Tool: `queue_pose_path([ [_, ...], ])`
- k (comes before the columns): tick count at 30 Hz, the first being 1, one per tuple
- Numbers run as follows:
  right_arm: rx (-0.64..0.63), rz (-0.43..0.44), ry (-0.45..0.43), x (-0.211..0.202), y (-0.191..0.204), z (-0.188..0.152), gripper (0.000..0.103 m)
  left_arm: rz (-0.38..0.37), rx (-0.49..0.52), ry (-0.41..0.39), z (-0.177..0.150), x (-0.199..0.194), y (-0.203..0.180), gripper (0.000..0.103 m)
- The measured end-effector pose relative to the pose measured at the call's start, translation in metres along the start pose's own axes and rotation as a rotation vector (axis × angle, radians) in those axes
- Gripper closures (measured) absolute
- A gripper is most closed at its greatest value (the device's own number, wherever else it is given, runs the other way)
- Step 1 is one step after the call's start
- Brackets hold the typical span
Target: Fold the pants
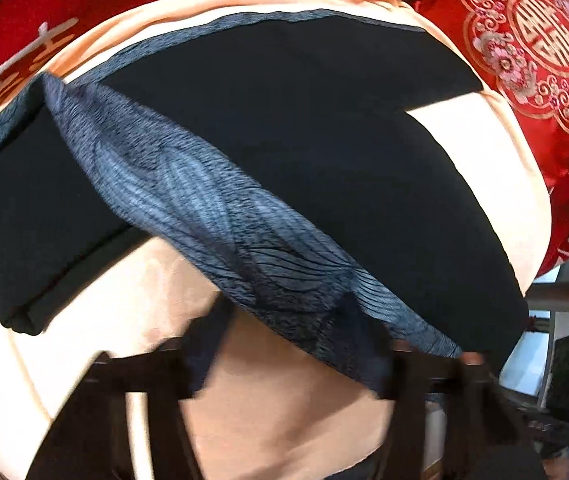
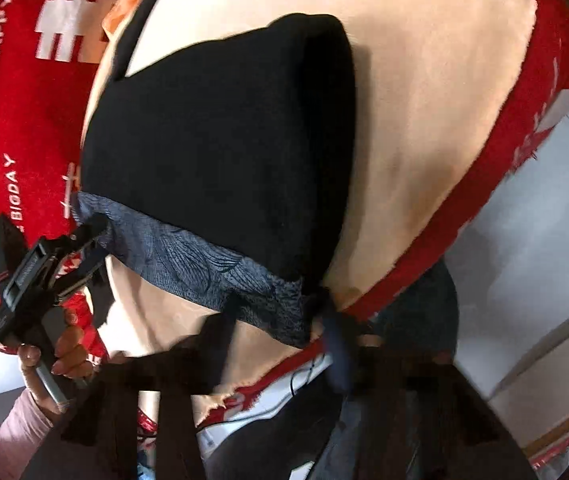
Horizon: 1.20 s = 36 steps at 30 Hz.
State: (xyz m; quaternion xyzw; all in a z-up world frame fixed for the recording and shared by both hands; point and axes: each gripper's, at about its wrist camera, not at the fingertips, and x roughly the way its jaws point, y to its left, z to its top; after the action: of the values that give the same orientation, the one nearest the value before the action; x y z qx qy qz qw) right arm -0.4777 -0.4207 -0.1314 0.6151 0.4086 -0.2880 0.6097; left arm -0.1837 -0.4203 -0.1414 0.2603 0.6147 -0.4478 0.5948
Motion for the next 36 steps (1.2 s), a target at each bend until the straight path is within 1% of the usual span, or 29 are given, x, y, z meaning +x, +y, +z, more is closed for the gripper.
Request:
queue_pose_path([
  [1,-0.02,0.001,0.0,-0.008,0.007,0.002,0.088,-0.023,-0.007,0.012,0.002,-0.002,-0.001,0.075],
  [3,-0.072,0.009,-0.013,-0.026,0.022,0.008,0.089,-0.051,-0.04,0.015,0.008,-0.007,-0.003,0.076],
  [6,-0.117,0.076,-0.052,-0.061,0.051,0.029,0.089,-0.066,-0.076,-0.023,0.02,-0.025,-0.007,0.076],
  [9,-0.184,0.108,-0.1,-0.091,0.081,0.064,0.089,-0.076,-0.11,-0.073,0.042,-0.041,-0.014,0.076],
  [12,-0.248,0.126,-0.13,-0.109,0.109,0.111,0.089,-0.08,-0.13,-0.126,0.073,-0.051,-0.02,0.076],
  [16,-0.348,0.084,-0.168,-0.12,0.148,0.175,0.089,-0.041,-0.116,-0.192,0.119,-0.056,-0.018,0.076],
  [19,-0.396,0.061,-0.185,-0.11,0.176,0.23,0.089,0.003,-0.126,-0.241,0.158,-0.054,-0.012,0.076],
  [22,-0.448,0.017,-0.2,-0.099,0.199,0.276,0.089,0.045,-0.146,-0.284,0.182,-0.059,0.001,0.075],
  [23,-0.456,-0.001,-0.209,-0.095,0.205,0.294,0.089,0.058,-0.151,-0.294,0.187,-0.058,0.003,0.075],
  [24,-0.454,-0.006,-0.211,-0.09,0.208,0.305,0.089,0.078,-0.156,-0.304,0.19,-0.06,0.006,0.074],
  [25,-0.44,-0.011,-0.213,-0.085,0.21,0.321,0.089,0.104,-0.157,-0.312,0.193,-0.062,0.01,0.069],
  [26,-0.423,-0.018,-0.2,-0.077,0.211,0.336,0.089,0.141,-0.157,-0.322,0.193,-0.064,0.014,0.043],
  [27,-0.416,-0.022,-0.184,-0.071,0.21,0.343,0.087,0.173,-0.159,-0.336,0.19,-0.066,0.017,0.023],
  [28,-0.411,-0.03,-0.155,-0.061,0.209,0.352,0.085,0.194,-0.155,-0.352,0.185,-0.066,0.02,0.022],
  [29,-0.416,-0.066,-0.134,-0.052,0.209,0.357,0.085,0.209,-0.138,-0.344,0.181,-0.064,0.022,0.022],
  [30,-0.425,-0.094,-0.127,-0.048,0.21,0.359,0.082,0.236,-0.11,-0.314,0.177,-0.058,0.022,0.022],
  [31,-0.453,-0.144,-0.134,-0.044,0.213,0.359,0.08,0.266,-0.089,-0.288,0.172,-0.052,0.023,0.022],
  [32,-0.476,-0.166,-0.148,-0.045,0.216,0.357,0.071,0.297,-0.073,-0.257,0.167,-0.045,0.024,0.022],
  [33,-0.499,-0.174,-0.164,-0.048,0.22,0.353,0.057,0.313,-0.07,-0.218,0.16,-0.036,0.027,0.022],
  [34,-0.519,-0.168,-0.179,-0.054,0.222,0.346,0.049,0.318,-0.077,-0.181,0.153,-0.028,0.032,0.022],
  [35,-0.53,-0.165,-0.195,-0.06,0.222,0.336,0.042,0.325,-0.086,-0.158,0.148,-0.022,0.034,0.022],
  [36,-0.532,-0.161,-0.196,-0.064,0.219,0.327,0.042,0.341,-0.101,-0.139,0.141,-0.016,0.038,0.022],
])
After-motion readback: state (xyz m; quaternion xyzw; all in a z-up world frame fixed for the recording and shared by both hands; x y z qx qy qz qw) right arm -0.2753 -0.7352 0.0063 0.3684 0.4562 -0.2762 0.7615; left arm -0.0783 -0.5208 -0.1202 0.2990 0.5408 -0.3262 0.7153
